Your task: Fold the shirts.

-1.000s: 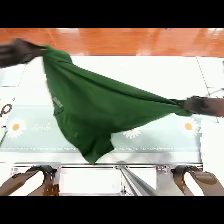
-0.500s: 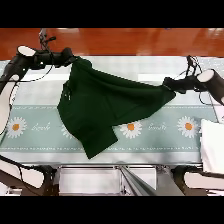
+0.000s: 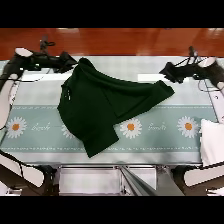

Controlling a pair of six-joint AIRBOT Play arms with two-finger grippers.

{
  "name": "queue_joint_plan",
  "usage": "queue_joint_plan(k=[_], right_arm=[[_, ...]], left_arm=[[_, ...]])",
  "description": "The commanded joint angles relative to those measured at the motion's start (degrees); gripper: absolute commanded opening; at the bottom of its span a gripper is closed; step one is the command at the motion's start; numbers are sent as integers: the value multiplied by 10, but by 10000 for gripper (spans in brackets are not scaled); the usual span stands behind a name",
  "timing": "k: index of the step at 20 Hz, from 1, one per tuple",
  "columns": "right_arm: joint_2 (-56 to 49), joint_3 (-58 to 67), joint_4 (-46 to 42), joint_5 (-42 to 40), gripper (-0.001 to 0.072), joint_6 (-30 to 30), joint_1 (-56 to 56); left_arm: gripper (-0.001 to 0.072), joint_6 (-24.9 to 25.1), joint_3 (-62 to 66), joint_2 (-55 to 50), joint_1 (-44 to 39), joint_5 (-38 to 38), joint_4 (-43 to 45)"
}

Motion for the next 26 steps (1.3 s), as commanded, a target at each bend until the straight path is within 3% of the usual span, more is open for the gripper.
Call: queue_joint_plan(k=[1,4,7,9,12,14,18,26], right_arm=[[35,31,-8,144,408,2,-72],[101,-19,-82,211,409,0,-113],[197,-187,-100,168,407,-5,-116],[260,-306,-58,121,407,-39,-117],[327,-395,-38,100,407,-57,-118],[352,-406,-40,108,407,-66,-118],[376,-406,-26,110,407,-68,-118],[376,-406,-19,103,407,-69,-116]], left_arm=[[506,-21,2,35,72,-166,33],[506,-19,-93,150,113,-174,98],[505,10,-315,306,120,-130,129],[505,9,-473,400,122,-92,128],[505,-34,-625,490,153,-89,127],[505,-62,-678,513,166,-104,128],[505,-62,-710,512,163,-119,128],[505,-81,-735,483,71,-11,88]])
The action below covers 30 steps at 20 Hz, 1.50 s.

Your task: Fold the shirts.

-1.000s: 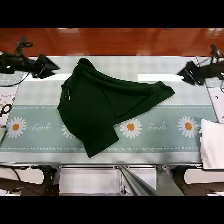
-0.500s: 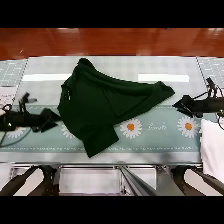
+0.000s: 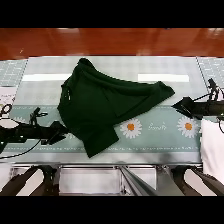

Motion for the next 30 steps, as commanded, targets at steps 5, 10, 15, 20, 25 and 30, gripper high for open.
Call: queue_joint_plan(k=[5,10,15,20,25,30], right_arm=[[2,-1,28,-13,407,-1,0],[2,-1,27,-31,407,-1,0],[-18,0,17,-61,407,3,-30],[-161,105,15,-35,407,18,-35],[-290,189,18,-3,407,29,-32],[-354,247,35,-5,407,28,-32]], left_arm=[[505,13,-7,-74,-88,122,-116],[20,96,2,-112,-123,152,-193],[19,136,63,-110,-42,65,-175],[19,151,82,-110,-6,39,-171],[19,151,82,-110,-6,39,-168],[19,151,82,-110,-6,39,-168]])
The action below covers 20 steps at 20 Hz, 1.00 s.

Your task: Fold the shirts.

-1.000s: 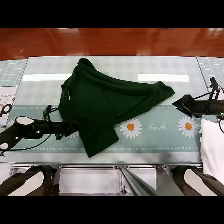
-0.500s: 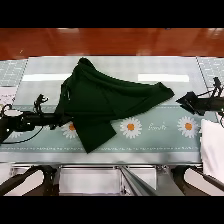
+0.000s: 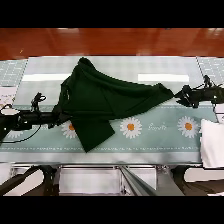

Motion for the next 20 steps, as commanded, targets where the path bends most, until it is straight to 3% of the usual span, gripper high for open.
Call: queue_joint_plan(k=[1,7,8,9,10,15,20], right_arm=[[-48,43,12,4,407,1,0],[-101,82,15,-10,399,2,52],[-105,88,15,-14,307,5,59],[-106,91,15,-17,135,7,64],[-106,96,14,-15,28,0,68],[-66,139,-23,38,27,-13,68],[51,290,-52,86,27,-13,68]], left_arm=[[19,1,0,0,1,-1,0],[19,1,0,0,1,9,0],[19,1,0,0,1,9,0],[19,1,0,0,1,9,0],[19,1,1,0,1,9,0],[19,1,45,4,1,-15,-3],[19,0,252,57,1,-28,-40]])
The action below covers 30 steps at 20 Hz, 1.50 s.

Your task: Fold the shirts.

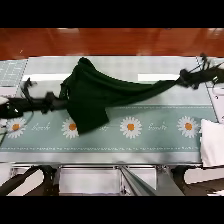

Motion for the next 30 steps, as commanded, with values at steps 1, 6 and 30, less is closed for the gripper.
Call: queue_joint_plan(k=[1,6,30], right_arm=[[85,110,-7,27,27,-1,1],[189,309,17,25,27,20,1],[577,-33,-121,128,27,28,1]], left_arm=[[19,-2,165,35,0,-6,-22],[18,-71,489,62,4,17,136],[19,-272,415,301,-75,-141,538]])
